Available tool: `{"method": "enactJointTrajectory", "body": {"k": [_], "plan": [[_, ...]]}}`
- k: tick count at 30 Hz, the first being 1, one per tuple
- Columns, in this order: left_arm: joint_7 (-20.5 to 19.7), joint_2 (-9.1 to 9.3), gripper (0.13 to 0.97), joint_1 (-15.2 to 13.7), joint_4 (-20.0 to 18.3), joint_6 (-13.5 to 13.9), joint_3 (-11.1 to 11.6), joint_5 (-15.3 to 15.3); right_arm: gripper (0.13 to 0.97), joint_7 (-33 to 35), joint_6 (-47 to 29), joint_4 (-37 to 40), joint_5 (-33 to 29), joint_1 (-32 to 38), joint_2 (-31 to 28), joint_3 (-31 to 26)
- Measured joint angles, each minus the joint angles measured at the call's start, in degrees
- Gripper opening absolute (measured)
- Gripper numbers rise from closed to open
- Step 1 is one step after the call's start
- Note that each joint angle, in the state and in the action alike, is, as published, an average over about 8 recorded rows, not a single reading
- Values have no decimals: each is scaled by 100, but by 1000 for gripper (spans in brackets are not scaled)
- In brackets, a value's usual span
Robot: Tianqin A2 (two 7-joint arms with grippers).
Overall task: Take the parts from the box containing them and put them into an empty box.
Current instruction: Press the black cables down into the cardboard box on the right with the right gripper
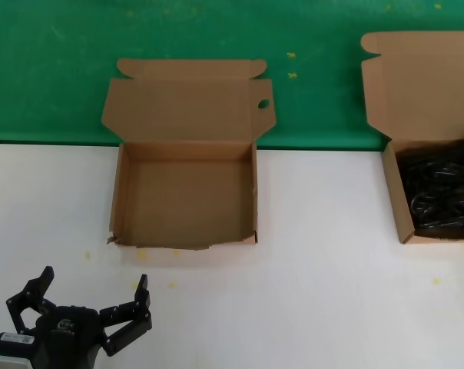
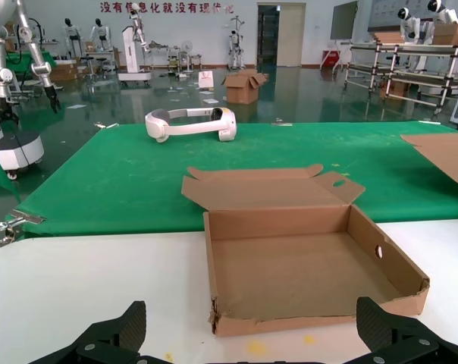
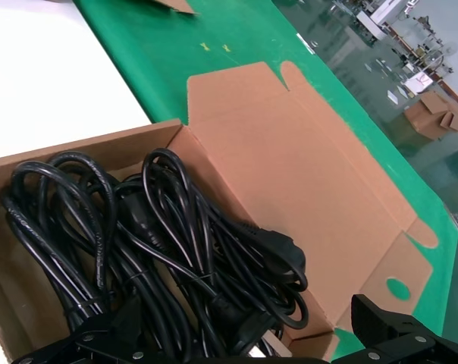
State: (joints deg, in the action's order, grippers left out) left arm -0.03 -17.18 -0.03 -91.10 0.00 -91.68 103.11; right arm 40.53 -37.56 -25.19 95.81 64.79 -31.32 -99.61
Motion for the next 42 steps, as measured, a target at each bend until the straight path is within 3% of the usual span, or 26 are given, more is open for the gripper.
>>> {"method": "enactJointTrajectory", "body": {"k": [7, 20, 42], "plan": [[0, 0, 966, 0, 0, 0, 0, 0, 966, 292, -25, 364, 111, 196, 32, 101], [0, 0, 966, 0, 0, 0, 0, 0, 966, 1611, -45, 1949, 501, 983, 229, 514], [0, 0, 966, 0, 0, 0, 0, 0, 929, 2027, -57, 2324, 805, 996, 306, 839]]}}
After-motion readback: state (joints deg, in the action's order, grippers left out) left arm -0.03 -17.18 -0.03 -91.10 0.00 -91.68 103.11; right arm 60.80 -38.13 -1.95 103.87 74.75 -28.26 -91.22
